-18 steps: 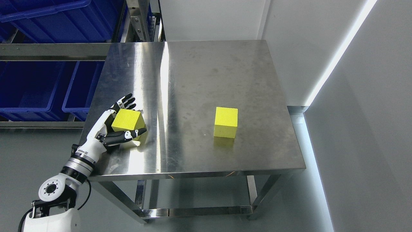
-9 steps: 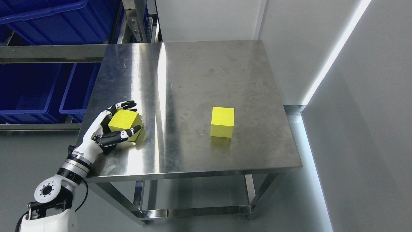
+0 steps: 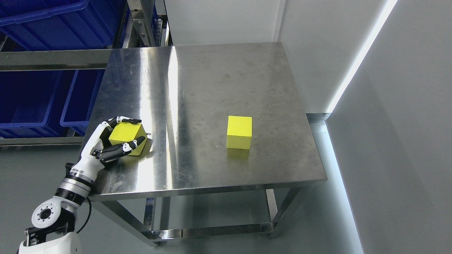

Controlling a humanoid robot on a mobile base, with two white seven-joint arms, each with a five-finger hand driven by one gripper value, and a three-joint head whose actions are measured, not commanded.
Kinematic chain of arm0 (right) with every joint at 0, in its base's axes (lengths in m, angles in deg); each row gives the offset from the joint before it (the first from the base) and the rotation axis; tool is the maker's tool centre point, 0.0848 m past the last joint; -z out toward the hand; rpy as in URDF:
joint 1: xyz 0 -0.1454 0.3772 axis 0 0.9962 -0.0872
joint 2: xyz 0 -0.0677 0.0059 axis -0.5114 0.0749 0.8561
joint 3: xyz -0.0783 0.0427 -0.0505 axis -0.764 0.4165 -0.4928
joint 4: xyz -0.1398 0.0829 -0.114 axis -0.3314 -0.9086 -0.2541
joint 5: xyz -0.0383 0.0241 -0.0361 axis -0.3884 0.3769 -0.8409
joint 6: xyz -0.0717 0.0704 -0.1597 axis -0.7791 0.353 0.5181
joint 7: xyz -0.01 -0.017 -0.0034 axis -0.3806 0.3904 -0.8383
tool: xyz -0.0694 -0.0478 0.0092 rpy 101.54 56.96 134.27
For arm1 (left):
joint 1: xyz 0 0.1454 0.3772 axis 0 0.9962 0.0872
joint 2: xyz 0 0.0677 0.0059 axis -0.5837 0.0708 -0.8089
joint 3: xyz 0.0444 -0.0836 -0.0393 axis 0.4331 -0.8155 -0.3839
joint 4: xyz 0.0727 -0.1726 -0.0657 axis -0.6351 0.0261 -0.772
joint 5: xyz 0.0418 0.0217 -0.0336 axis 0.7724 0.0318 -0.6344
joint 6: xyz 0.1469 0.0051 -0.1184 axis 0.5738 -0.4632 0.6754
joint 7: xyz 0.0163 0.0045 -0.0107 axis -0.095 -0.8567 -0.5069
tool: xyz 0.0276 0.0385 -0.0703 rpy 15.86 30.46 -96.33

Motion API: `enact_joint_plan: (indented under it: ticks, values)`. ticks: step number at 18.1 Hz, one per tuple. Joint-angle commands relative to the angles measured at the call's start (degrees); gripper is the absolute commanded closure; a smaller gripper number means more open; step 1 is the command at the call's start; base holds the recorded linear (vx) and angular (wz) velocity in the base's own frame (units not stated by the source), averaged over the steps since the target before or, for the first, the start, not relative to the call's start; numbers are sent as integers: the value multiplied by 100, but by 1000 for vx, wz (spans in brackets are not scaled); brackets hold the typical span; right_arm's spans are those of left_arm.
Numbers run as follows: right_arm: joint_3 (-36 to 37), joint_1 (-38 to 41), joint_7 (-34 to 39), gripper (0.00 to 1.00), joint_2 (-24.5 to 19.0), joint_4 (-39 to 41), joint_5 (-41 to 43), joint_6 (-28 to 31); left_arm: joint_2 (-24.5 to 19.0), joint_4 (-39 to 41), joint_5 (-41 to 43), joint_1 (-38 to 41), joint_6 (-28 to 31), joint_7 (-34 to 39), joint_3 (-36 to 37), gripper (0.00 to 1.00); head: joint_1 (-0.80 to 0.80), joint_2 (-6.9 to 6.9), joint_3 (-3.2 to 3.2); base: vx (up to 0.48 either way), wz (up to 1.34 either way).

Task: Move yellow foam block to right shelf middle
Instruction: 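Lift the yellow cube up off the table with the left hand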

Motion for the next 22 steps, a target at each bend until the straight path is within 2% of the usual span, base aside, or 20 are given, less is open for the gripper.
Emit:
enact_joint_plan:
  ticks: [1, 3, 7, 11, 14, 19, 22]
  values:
    - [35, 0, -3, 0, 100, 100, -18, 0, 291, 11, -92, -88, -440, -27, -254, 99, 0, 0, 0, 0, 0]
    - [35, 0, -3, 0, 100, 100, -18, 0, 306, 64, -223, -350, -1098, -54, -246, 100, 0, 0, 0, 0, 0]
    - [35, 0, -3, 0, 100, 100, -18, 0, 306, 283, -663, -1036, -1689, -36, -342, 99, 0, 0, 0, -11, 44]
    - [44, 0, -3, 0, 100, 100, -18, 0, 306, 486, -690, -1765, -1690, -28, -579, 98, 0, 0, 0, -73, 123]
    - [44, 0, -3, 0, 100, 100, -9, 0, 306, 512, -690, -2004, -1637, -1, -632, 97, 0, 0, 0, -105, 83]
    - [44, 0, -3, 0, 100, 100, -18, 0, 306, 521, -690, -1925, -1646, 8, -781, 95, 0, 0, 0, -84, -8]
    - [35, 0, -3, 0, 100, 100, -18, 0, 306, 512, -681, -1829, -1628, -1, -835, 100, 0, 0, 0, -60, -83]
